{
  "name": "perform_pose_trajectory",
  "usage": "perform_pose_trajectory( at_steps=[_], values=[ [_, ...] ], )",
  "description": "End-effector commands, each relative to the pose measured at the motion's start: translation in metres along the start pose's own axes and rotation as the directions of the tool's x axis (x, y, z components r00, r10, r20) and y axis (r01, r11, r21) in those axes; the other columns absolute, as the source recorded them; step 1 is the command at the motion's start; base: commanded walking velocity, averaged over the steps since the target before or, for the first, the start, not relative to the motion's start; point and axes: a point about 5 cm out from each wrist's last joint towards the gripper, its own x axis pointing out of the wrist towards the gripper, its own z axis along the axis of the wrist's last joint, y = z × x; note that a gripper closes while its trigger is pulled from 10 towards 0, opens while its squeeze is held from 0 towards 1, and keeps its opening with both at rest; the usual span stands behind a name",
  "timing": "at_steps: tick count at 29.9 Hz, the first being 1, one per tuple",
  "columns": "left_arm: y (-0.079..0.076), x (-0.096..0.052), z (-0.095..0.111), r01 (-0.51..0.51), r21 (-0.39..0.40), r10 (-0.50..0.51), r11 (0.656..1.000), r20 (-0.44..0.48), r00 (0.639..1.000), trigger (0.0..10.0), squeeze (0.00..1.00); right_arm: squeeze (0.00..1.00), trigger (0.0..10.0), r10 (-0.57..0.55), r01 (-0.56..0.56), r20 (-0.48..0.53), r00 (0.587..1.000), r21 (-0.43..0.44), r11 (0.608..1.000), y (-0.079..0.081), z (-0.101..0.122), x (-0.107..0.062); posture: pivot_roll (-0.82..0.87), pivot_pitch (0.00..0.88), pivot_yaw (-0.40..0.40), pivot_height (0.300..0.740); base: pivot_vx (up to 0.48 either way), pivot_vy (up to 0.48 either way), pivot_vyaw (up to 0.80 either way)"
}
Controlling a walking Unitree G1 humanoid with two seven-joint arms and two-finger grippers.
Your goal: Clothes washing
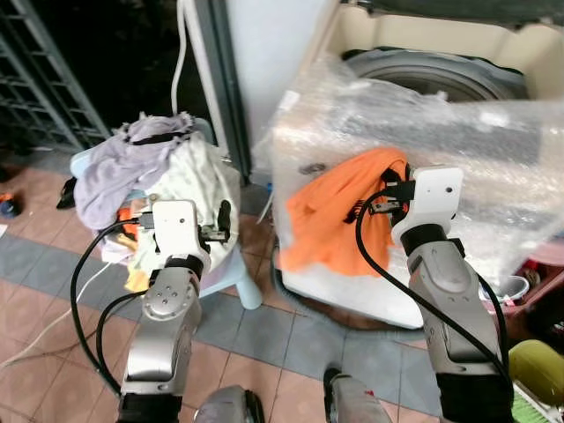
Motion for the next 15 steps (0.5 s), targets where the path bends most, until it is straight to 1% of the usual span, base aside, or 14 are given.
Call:
perform_pose_trajectory(
  at_steps=[1, 3, 6, 7, 8, 9, 13, 15],
  values=[
    [0.002, -0.002, 0.000, 0.000, -0.010, 0.000, 1.000, -0.003, 1.000, 10.0, 0.00, 0.00, 10.0, -0.013, 0.013, 0.042, 0.999, -0.008, 1.000, -0.004, 0.008, -0.002, -0.06, 0.109, 0.107, 0.740, 0.000, 0.000, -0.80],
    [0.002, -0.002, 0.000, 0.005, -0.012, -0.005, 1.000, -0.003, 1.000, 10.0, 0.00, 0.00, 10.0, -0.010, 0.011, 0.041, 0.999, -0.013, 1.000, -0.005, 0.008, -0.002, -0.06, 0.108, 0.108, 0.740, 0.000, 0.000, -0.80],
    [0.002, -0.001, 0.000, 0.009, -0.020, -0.009, 1.000, 0.001, 1.000, 10.0, 0.00, 0.00, 10.0, 0.055, -0.046, 0.100, 0.994, -0.082, 0.996, -0.001, 0.019, 0.002, -0.06, 0.107, 0.109, 0.740, 0.000, 0.000, -0.75],
    [0.002, -0.001, 0.000, 0.008, -0.020, -0.008, 1.000, 0.001, 1.000, 10.0, 0.00, 0.00, 10.0, 0.088, -0.074, 0.121, 0.989, -0.111, 0.991, 0.003, 0.023, 0.003, -0.06, 0.107, 0.109, 0.740, 0.000, 0.000, 0.00],
    [0.002, -0.001, 0.000, 0.008, -0.020, -0.008, 1.000, 0.001, 1.000, 10.0, 0.00, 0.00, 10.0, 0.088, -0.074, 0.121, 0.989, -0.111, 0.991, 0.003, 0.023, 0.003, -0.06, 0.107, 0.109, 0.740, 0.000, 0.000, 0.00],
    [0.001, -0.001, 0.001, 0.010, -0.021, -0.010, 1.000, 0.004, 1.000, 10.0, 0.00, 0.00, 10.0, 0.149, -0.123, 0.164, 0.975, -0.159, 0.980, 0.010, 0.034, 0.010, -0.06, 0.102, 0.109, 0.740, 0.000, 0.000, 0.00],
    [0.001, 0.000, 0.001, 0.012, -0.023, -0.011, 1.000, 0.008, 1.000, 10.0, 0.00, 0.00, 10.0, 0.197, -0.164, 0.207, 0.958, -0.164, 0.973, 0.012, 0.049, 0.022, -0.06, 0.099, 0.108, 0.740, 0.000, 0.000, 0.00],
    [0.000, 0.000, 0.001, 0.012, -0.024, -0.012, 1.000, 0.009, 1.000, 10.0, 0.00, 0.00, 10.0, 0.258, -0.206, 0.257, 0.931, -0.212, 0.955, 0.014, 0.065, 0.033, -0.06, 0.099, 0.108, 0.740, 0.000, 0.000, 0.00]
  ],
)
